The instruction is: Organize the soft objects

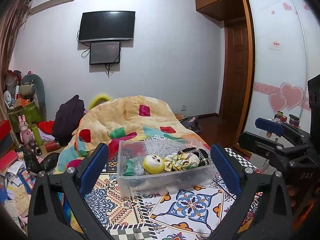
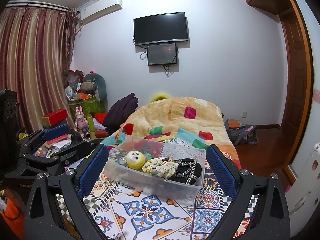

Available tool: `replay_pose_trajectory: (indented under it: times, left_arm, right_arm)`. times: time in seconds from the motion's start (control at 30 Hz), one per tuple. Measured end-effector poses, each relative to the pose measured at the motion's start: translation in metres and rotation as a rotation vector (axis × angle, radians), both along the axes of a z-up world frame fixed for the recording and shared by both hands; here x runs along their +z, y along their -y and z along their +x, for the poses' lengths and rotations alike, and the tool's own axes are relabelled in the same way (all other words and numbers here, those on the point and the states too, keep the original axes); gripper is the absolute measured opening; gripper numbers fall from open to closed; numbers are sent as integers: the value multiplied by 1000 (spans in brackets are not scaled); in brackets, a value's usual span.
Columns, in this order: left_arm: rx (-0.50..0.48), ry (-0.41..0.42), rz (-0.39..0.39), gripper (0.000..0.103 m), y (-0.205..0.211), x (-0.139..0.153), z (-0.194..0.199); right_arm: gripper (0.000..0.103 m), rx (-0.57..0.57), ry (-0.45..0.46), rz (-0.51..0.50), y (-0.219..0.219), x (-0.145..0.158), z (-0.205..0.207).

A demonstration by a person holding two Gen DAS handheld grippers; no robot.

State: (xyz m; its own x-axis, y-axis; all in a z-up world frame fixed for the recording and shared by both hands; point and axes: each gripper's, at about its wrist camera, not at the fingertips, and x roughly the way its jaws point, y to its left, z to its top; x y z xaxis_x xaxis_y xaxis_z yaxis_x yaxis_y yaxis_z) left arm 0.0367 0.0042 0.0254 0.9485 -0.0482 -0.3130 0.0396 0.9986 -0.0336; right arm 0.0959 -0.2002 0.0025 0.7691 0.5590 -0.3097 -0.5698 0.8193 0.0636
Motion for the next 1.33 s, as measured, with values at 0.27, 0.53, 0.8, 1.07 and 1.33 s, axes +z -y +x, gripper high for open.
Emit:
replay_pose_trajectory:
  times: [0.27,0.53,0.8,1.07,1.33]
  left_arm:
    - [-7,-2,-8,102,-1,0,-1]
    - [-9,3,-24,102,-3,1,0]
    - [-17,-11,-33,102,-5,0,1]
    - [-24,-10,-32,102,-4,-1,0]
    - [-26,-9,-35,102,-5,-1,-1]
  right_arm:
    - [98,4,5,0,-1,1,-2]
    - [98,1,2,4,-2,2,-2]
    - [98,1,2,2,-2,2,-1]
    - [98,-2,-5,3,-1,0,-1]
    - [98,-8,-16,7,1,-2,2]
